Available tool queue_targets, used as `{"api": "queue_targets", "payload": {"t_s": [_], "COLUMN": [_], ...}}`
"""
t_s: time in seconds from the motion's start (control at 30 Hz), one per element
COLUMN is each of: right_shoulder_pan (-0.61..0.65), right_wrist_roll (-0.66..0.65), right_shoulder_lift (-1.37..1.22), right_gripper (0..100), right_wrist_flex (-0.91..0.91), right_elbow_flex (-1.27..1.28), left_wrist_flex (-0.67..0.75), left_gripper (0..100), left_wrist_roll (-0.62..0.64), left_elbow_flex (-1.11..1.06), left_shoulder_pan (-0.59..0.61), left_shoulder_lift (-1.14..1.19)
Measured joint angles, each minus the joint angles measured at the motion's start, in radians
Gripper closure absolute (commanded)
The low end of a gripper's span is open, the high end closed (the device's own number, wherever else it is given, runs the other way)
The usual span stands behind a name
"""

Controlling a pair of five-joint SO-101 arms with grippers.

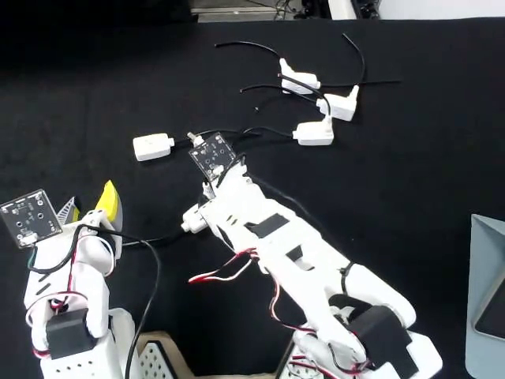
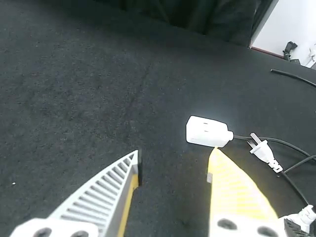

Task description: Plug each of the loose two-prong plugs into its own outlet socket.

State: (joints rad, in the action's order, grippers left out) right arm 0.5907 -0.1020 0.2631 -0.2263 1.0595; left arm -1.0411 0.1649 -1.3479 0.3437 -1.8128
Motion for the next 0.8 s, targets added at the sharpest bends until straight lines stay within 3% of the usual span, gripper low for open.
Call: {"api": "queue_targets", "payload": {"t_s": [0.23, 0.53, 0.8], "right_shoulder_pan": [0.008, 0.083, 0.150], "right_wrist_roll": [-0.002, 0.023, 0.025], "right_shoulder_lift": [0.198, 0.535, 0.806], "right_gripper": [98.7, 98.7, 98.7], "right_wrist_flex": [-0.080, -0.198, -0.269], "right_elbow_flex": [0.054, 0.158, 0.249], "left_wrist_flex": [0.115, 0.330, 0.333], "left_gripper": [77, 77, 77], "left_wrist_roll": [0.000, 0.000, -0.097], "left_elbow_flex": [-0.034, -0.130, -0.132], "left_shoulder_pan": [-0.005, -0.184, -0.391], "left_shoulder_lift": [-0.003, 0.002, 0.002]}}
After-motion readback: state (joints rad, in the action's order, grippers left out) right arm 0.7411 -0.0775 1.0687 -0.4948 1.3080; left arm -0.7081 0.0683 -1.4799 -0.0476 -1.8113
